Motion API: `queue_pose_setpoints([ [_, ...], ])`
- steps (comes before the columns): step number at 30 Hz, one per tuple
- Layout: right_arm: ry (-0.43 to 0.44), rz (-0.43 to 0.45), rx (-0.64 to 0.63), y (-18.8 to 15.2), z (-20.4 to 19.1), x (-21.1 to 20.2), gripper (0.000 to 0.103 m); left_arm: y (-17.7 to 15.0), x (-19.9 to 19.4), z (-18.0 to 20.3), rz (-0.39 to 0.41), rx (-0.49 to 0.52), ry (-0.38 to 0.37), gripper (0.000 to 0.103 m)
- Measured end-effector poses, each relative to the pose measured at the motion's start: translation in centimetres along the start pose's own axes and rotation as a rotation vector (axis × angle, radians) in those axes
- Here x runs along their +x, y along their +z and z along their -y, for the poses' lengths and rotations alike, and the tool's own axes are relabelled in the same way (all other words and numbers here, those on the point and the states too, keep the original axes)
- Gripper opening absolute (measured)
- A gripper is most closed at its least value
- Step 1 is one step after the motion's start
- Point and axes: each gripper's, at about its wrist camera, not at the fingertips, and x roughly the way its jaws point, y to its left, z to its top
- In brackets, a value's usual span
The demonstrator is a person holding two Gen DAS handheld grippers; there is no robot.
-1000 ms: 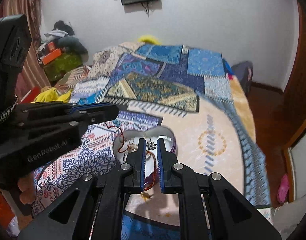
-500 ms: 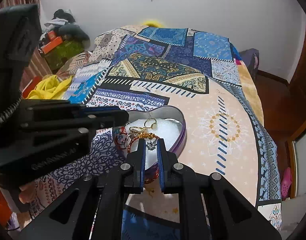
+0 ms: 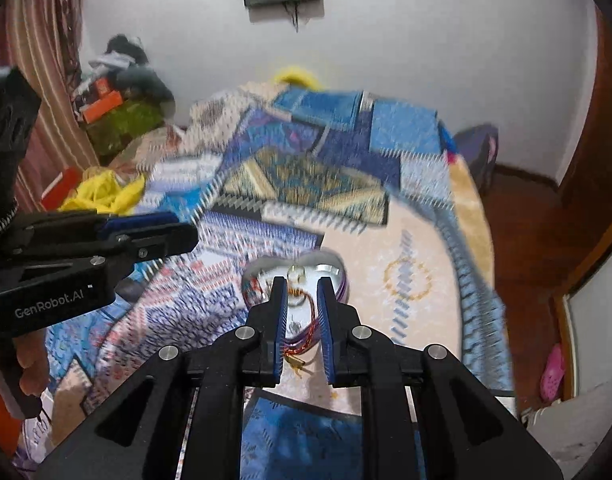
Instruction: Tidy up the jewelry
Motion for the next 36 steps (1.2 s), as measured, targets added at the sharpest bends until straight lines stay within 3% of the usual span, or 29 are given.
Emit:
queue_pose_setpoints([
  [4,-0.022,0.133,-0.004,0.6,-1.0,-5.1,0.013,0.0,-5.1,1.2,0.104,0.005,-0.013,0.030],
  [10,-0.045,0.370,-0.010,0.1,-3.2,-13.5,0.013,-1.1,-13.1,4.3,0.316,0.081,0.042,0.036],
  [15,-0.072,0.531,-0.015,-1.6,-5.1,-18.7,0.013,-3.5,-19.0,7.0,0.498,0.138,0.108,0.054],
  [18,-0.092,0.587,-0.012,-2.4,-5.9,-20.2,0.015,-4.9,-21.2,8.0,0.558,0.154,0.143,0.059],
  [21,-0.103,0.628,-0.003,-3.2,-6.4,-21.2,0.035,-6.0,-22.6,8.2,0.599,0.132,0.152,0.072],
  [23,-0.126,0.658,0.005,-3.5,-6.7,-21.3,0.057,-6.4,-23.3,8.3,0.620,0.120,0.160,0.082],
  [24,-0.141,0.673,0.007,-3.8,-6.9,-21.4,0.061,-6.6,-23.5,8.2,0.629,0.123,0.156,0.089],
  [27,-0.164,0.685,0.013,-4.0,-7.3,-21.6,0.068,-7.1,-24.1,8.1,0.656,0.119,0.152,0.099],
  [31,-0.183,0.684,0.030,-4.3,-7.5,-21.9,0.086,-7.3,-24.2,8.0,0.667,0.111,0.168,0.101],
  [36,-0.217,0.676,0.032,-5.1,-7.3,-22.2,0.092,-8.2,-24.5,8.4,0.671,0.106,0.179,0.102],
])
